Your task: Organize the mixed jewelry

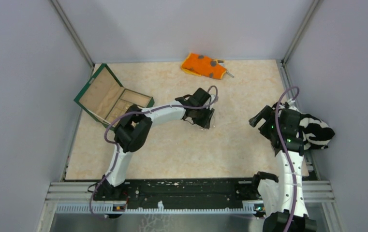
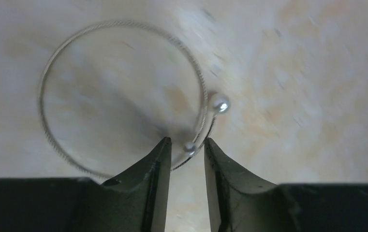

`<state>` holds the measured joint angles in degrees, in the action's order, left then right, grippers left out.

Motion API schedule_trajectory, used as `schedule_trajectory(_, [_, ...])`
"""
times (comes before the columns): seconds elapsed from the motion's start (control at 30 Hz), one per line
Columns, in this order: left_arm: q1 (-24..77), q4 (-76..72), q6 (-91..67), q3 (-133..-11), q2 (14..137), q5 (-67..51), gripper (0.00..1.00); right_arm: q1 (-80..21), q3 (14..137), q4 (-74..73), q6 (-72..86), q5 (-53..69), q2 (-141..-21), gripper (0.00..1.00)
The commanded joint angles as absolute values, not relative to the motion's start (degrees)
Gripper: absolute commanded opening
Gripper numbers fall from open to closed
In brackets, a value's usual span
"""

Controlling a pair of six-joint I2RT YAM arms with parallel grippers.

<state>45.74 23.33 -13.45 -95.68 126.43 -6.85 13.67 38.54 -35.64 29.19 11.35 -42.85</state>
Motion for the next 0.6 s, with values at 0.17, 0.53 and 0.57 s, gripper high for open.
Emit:
schedule_trajectory(0.17, [49.68, 25.08, -7.54, -82.02, 108.18, -17.89, 0.59, 13.11, 39.01, -34.07, 29.21, 11.84, -42.81, 0.87])
schedule_trajectory(0.53, [39.68, 29.11, -17.33, -83.99, 104.68, -15.48, 0.59, -25.78, 39.52, -41.71, 54.70, -16.18, -55.72, 0.78])
schedule_trajectory(0.57, [38.48, 28.64, -18.26, -83.31, 104.25, -15.64, 0.59, -28.44, 39.07, -42.28, 57.89, -17.29, -56.66, 0.78])
